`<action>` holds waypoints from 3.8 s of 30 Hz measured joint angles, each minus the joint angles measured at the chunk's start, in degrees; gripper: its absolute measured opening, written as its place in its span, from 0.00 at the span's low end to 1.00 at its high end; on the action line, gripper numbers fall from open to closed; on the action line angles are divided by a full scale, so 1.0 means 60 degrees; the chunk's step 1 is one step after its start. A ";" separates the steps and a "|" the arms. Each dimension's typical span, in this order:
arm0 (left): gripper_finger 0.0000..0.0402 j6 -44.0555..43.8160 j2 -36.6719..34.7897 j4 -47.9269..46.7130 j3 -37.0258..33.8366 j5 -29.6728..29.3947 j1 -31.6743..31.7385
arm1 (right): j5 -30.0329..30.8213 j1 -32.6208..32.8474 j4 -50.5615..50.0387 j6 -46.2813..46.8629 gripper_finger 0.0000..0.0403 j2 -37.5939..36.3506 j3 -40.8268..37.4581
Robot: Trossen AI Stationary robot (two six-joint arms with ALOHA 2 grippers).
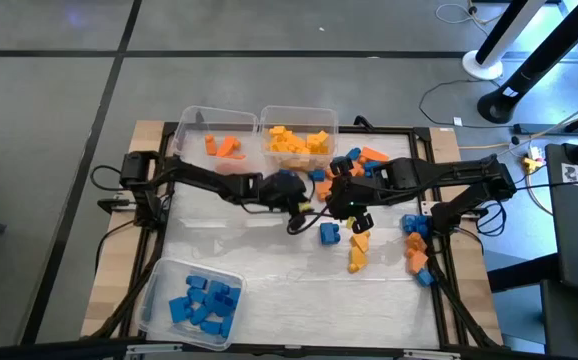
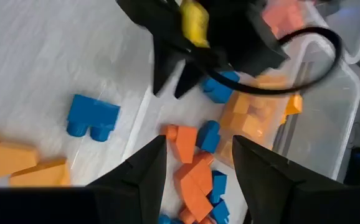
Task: Sort blocks
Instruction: Put the blue game piece into the bottom transparent bin
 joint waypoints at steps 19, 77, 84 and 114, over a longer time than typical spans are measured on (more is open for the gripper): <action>0.39 0.7698 0.1799 0.2263 0.0007 -0.1811 -0.1242 | 0.0080 0.0091 -0.0238 0.0318 0.45 0.0000 0.0000; 0.02 0.9264 0.4533 0.3511 0.2470 -0.0091 -0.0979 | 0.0076 0.0091 -0.0168 0.0260 0.45 0.0000 0.0000; 0.01 0.8195 0.4558 0.3498 0.2455 -0.0048 -0.0865 | 0.0075 0.0091 -0.0170 0.0258 0.45 0.0000 0.0000; 0.00 0.6456 0.0113 -0.1734 0.2443 -0.0277 -0.2508 | 0.0326 0.0091 -0.1499 0.1084 0.45 -0.0207 0.0002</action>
